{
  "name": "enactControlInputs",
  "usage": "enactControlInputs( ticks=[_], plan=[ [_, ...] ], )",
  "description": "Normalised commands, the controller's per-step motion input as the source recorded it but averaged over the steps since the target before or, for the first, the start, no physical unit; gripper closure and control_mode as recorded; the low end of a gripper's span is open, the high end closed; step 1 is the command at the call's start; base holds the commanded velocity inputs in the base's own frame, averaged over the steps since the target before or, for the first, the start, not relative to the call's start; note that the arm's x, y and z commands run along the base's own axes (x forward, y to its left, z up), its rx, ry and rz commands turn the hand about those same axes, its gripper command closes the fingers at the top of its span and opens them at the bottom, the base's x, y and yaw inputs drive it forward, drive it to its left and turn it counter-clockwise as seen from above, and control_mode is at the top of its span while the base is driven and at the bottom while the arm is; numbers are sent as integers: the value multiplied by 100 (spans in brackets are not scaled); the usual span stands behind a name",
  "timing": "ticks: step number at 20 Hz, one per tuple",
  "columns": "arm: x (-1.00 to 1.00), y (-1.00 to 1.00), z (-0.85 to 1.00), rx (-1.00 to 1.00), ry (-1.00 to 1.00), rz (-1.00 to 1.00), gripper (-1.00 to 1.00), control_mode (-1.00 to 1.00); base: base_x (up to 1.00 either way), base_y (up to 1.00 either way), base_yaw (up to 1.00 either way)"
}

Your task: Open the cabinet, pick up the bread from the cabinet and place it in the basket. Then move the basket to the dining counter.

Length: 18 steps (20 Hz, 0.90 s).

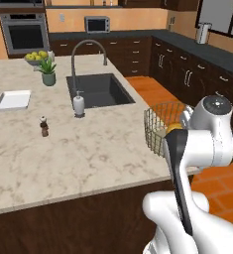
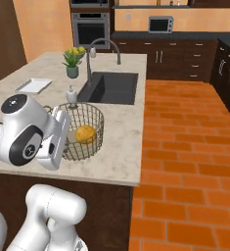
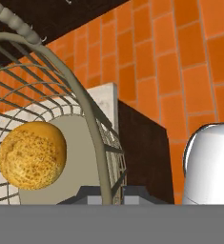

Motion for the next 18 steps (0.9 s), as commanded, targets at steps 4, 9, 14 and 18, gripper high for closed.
enactControlInputs(
  ticks=[4,9,14,18],
  plan=[
    [9,8,-3,0,0,1,100,-100,19,42,0],
    [53,22,-14,0,3,10,100,-100,0,0,0],
    [100,-5,-30,5,18,39,100,-100,0,0,0],
    [95,-14,-60,0,1,12,100,-100,0,0,0]
  ],
)
